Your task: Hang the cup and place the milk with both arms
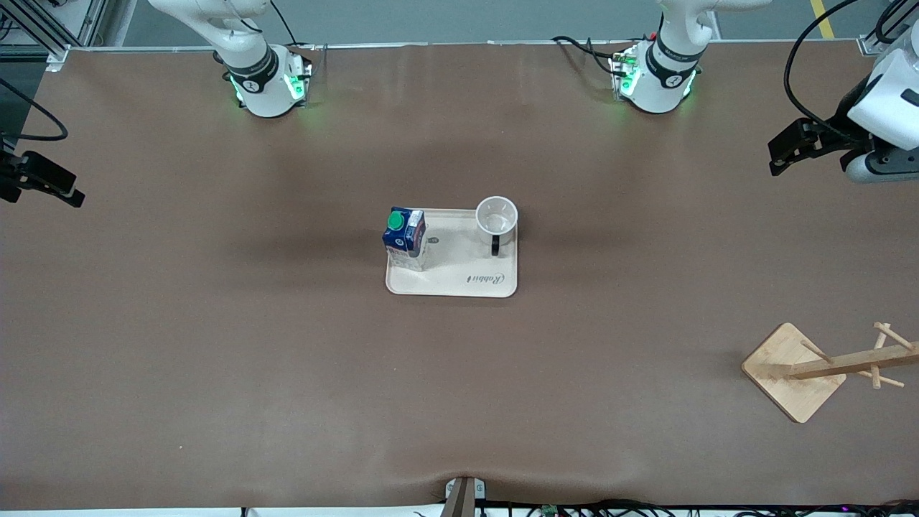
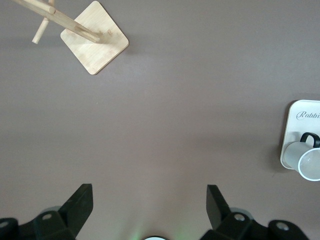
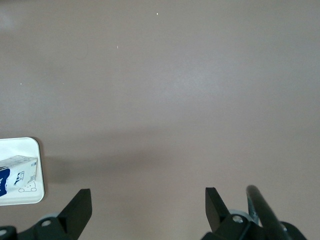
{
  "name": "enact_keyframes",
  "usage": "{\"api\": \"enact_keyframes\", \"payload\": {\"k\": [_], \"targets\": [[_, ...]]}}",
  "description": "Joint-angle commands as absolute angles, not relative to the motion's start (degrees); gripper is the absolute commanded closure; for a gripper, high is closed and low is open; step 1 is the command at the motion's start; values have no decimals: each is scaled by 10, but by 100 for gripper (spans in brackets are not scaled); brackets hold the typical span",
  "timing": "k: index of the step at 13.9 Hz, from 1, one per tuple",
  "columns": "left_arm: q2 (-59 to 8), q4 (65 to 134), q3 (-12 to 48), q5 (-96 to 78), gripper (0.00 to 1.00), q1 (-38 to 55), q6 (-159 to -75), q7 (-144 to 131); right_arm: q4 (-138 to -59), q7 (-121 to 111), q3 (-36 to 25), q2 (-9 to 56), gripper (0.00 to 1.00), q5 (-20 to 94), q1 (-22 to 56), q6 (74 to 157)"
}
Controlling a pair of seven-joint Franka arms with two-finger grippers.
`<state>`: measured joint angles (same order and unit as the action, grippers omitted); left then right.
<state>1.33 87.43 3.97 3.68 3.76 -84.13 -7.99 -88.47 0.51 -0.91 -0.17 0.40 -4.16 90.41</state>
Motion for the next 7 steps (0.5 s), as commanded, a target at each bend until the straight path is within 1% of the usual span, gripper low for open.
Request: {"api": "enact_keyframes", "payload": {"k": [1, 4, 7], "targets": [[8, 872, 68, 43, 0, 40, -832, -107, -869, 8, -2, 4, 0, 4, -47, 894], [8, 901, 117, 41, 0, 40, -846, -157, -868, 9, -1, 5, 0, 4, -43, 895], [12, 953, 168, 40, 0, 39, -881, -201, -868, 9, -1, 4, 0, 4, -42, 894]]}}
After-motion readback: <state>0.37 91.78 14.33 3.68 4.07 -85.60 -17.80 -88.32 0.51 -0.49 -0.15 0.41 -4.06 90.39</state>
